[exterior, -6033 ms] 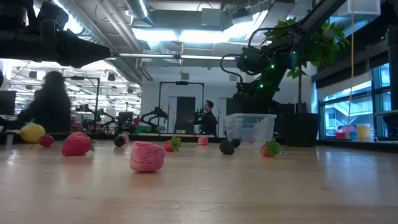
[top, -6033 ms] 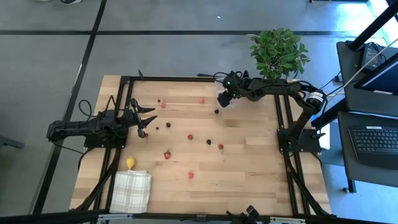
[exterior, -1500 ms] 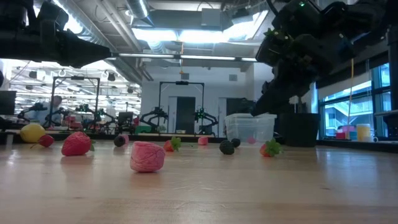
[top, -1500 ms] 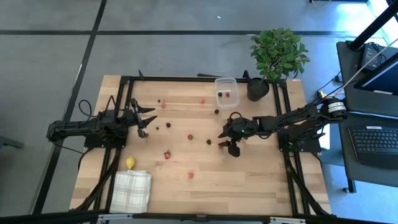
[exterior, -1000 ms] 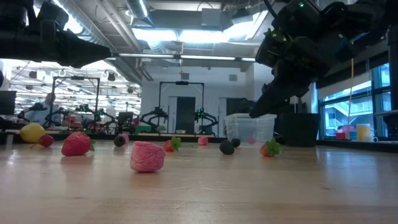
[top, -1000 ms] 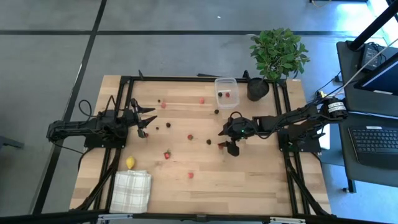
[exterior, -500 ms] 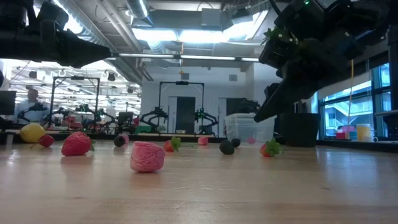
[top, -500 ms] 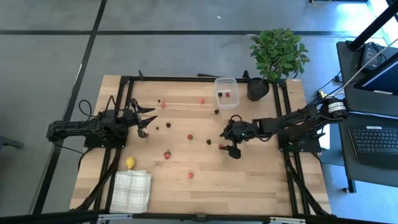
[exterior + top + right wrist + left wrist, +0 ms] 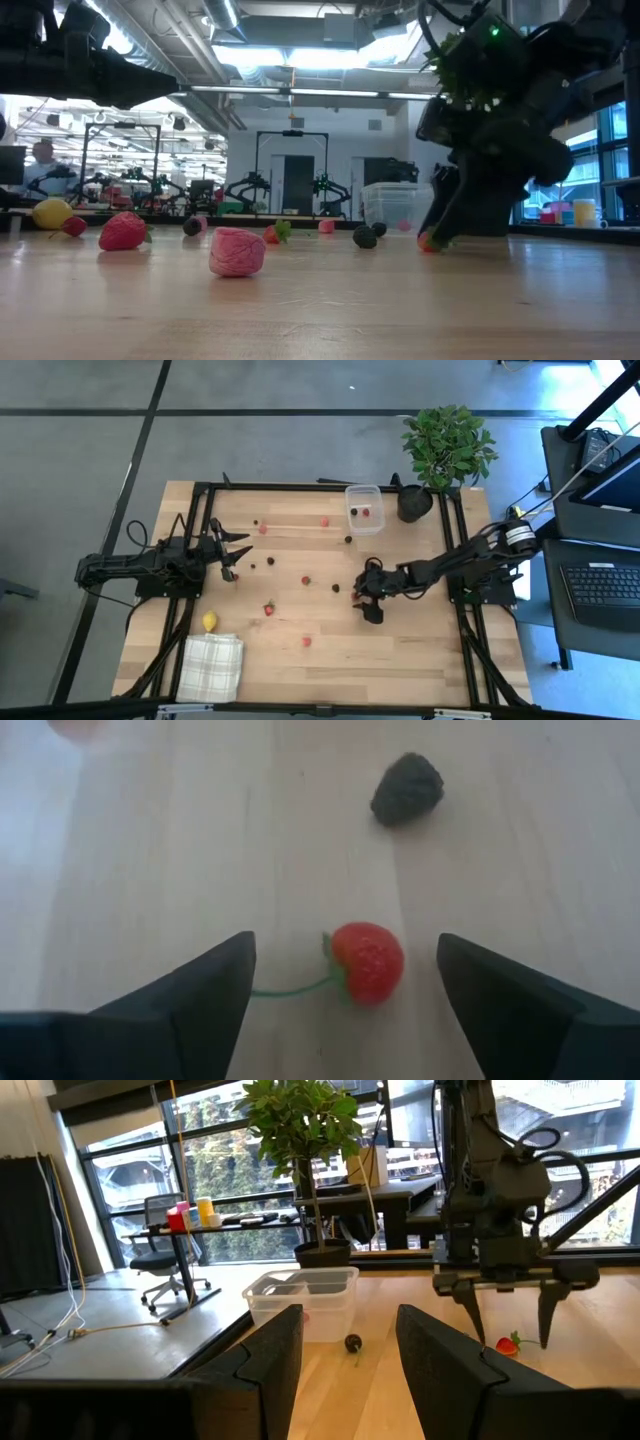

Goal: Pick and placing Produce into tupperware
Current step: Put the right strawberry into the transparent bin

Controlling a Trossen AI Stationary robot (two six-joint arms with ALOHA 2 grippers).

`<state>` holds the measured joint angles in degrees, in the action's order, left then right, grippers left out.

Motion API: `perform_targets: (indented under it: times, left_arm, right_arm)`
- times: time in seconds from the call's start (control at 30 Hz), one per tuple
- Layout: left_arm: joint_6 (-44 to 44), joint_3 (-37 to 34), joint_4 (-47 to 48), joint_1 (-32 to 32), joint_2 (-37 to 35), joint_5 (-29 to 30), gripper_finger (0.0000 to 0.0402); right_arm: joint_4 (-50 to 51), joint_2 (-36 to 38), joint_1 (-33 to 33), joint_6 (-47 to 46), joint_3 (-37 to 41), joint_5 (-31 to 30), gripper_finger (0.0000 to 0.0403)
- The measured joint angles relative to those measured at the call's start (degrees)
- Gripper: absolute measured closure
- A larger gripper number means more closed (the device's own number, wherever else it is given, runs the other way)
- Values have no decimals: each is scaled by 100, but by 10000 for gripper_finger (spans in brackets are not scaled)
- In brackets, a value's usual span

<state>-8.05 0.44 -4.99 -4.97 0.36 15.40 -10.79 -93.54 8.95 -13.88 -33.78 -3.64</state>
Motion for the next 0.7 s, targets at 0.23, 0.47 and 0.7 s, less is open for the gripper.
perform_targets:
  times: [0.23, 0.47, 0.7]
  left_arm:
    - [4, 1, 0, -2, 1, 0, 244]
    - [5, 1, 2, 0, 1, 0, 244]
    - [-1, 0, 2, 0, 2, 0, 244]
  right_arm:
    - [-50, -140, -2, -84, -2, -105, 131]
    - [-32, -148, -7, -69, -2, -195, 191]
    - [-24, -155, -8, -66, -2, -268, 250]
